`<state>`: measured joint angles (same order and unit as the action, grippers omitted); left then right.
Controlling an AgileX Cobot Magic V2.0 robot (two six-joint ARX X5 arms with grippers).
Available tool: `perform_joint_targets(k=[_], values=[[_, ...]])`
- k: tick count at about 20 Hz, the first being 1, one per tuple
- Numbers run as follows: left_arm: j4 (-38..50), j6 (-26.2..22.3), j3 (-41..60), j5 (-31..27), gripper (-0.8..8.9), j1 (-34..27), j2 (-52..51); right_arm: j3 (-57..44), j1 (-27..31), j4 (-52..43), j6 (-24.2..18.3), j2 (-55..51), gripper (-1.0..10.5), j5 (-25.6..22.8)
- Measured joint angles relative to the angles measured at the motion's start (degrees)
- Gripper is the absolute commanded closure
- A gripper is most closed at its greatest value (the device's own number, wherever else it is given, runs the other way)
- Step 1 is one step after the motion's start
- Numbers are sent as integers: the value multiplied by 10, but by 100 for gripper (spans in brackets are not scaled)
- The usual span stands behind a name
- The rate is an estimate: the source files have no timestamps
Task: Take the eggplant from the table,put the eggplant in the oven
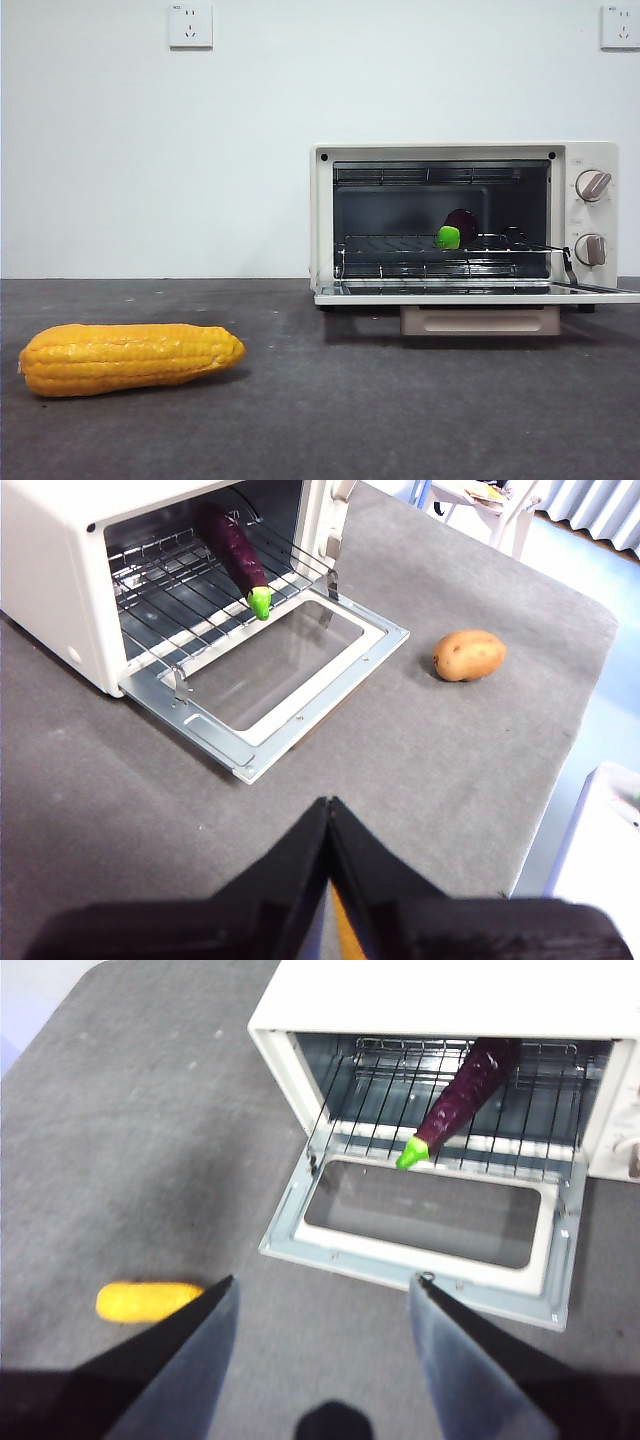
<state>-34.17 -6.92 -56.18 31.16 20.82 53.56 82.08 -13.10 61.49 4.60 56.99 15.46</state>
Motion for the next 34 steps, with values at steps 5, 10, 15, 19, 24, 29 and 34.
perform_joint_targets(k=[5, 10, 15, 19, 24, 29, 34], values=[[0, 0, 0, 0, 819, 0, 9, 0, 0, 55, -10, -51, 663, 0], [6, 0, 0, 0, 819, 0, 17, 0, 0, 67, -14, -80, 672, 0], [28, 0, 0, 0, 819, 0, 24, 0, 0, 94, -24, -86, 872, 0], [39, 0, 0, 0, 819, 0, 33, 0, 0, 124, -38, -84, 895, 0], [61, 0, 0, 0, 819, 0, 63, 0, 0, 135, -46, -84, 959, 0], [101, 1, 0, -1, 819, 0, 127, 0, 0, 160, -46, -87, 958, 8], [186, 16, 0, -7, 819, 0, 233, 0, 0, 160, -44, -126, 959, 63]])
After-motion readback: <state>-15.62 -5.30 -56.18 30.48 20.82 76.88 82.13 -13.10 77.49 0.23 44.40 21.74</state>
